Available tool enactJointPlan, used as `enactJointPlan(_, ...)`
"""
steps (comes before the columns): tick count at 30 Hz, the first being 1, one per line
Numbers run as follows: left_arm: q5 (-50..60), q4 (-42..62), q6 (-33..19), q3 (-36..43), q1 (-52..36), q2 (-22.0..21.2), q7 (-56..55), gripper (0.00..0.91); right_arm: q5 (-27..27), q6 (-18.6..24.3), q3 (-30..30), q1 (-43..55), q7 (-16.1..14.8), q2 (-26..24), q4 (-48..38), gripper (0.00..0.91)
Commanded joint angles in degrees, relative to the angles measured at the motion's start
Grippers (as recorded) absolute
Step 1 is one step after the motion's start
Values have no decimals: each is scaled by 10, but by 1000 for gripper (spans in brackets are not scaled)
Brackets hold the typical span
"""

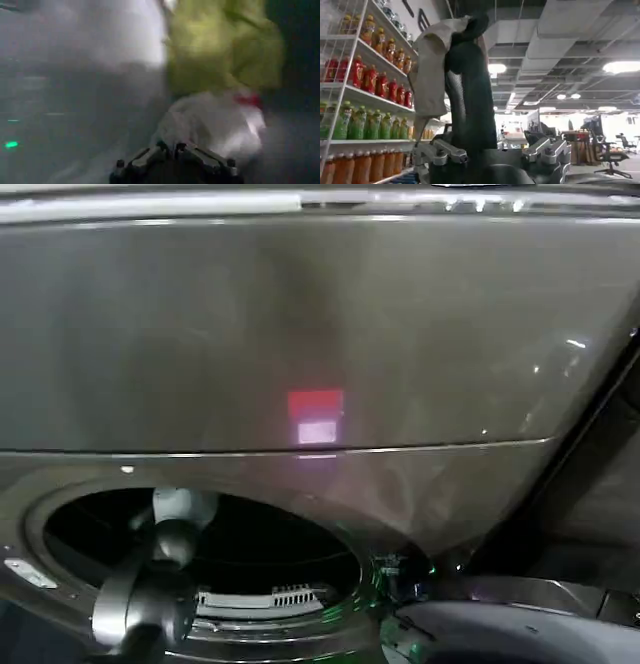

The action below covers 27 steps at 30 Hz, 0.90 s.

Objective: Grasp the clothes from the dryer.

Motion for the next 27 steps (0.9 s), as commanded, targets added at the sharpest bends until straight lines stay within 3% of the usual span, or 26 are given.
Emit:
enactJointPlan(1,-356,-125,183,4,42,-18,-250,0,5,3,-6,0,-5,1,14,907)
enactJointPlan(9,-535,-203,230,-2,76,-40,-293,0,1,16,-3,1,-5,-2,5,907)
enactJointPlan(27,-555,-207,233,-8,88,-49,-305,0,3,18,-4,3,-9,1,7,907)
